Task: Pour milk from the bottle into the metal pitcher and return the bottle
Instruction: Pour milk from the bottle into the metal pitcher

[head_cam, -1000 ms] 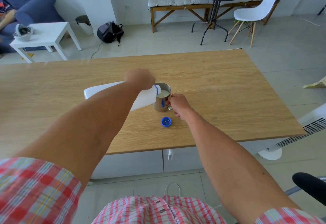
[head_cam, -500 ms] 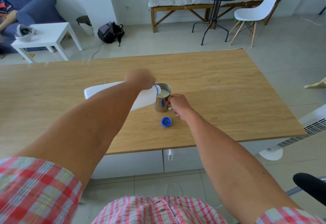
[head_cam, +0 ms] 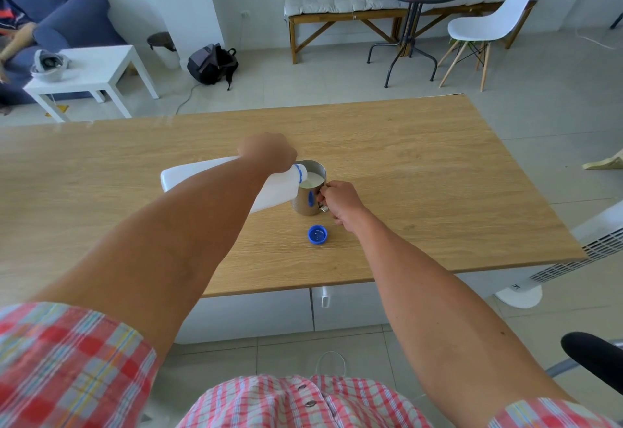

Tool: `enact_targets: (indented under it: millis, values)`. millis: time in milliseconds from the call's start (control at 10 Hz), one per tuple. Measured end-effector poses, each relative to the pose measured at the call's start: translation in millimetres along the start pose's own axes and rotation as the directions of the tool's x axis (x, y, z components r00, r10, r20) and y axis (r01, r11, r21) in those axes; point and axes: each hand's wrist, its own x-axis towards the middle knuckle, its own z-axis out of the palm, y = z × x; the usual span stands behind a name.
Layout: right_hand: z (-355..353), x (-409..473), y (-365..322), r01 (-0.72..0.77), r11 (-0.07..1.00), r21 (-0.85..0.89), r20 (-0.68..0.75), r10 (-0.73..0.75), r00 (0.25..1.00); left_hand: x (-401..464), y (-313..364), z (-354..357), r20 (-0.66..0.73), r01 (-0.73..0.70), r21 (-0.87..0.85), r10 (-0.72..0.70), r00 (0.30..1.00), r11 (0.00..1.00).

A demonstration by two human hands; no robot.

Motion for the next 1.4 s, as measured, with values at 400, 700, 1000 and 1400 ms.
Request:
enact_targets:
  millis: [400,700,1000,1400]
  values:
    - [-1.4,-1.0,-3.3,0.004,1.000,-0.007,-0.003,-0.004,1.000,0.8,0.9,-1.7,-0.003,0.011,0.003,-0.011,1.000,1.000]
    - [-1.7,-1.9,-4.3,0.002,1.000,-0.008,-0.003,-0.002,1.000,0.0,0.3,-3.0,-0.001,0.005,0.005,-0.005,1.000,1.000]
    - [-2.0,-2.7,-4.4,0.002,1.000,-0.005,-0.001,-0.002,1.000,1.0,0.7,-3.4,0.006,0.005,0.017,-0.005,1.000,1.000]
    - [-2.1,-1.3,-3.1,-0.003,1.000,-0.004,0.005,0.003,1.000,-0.3,1.7,-3.4,0.005,0.007,0.027,-0.007,1.000,1.000]
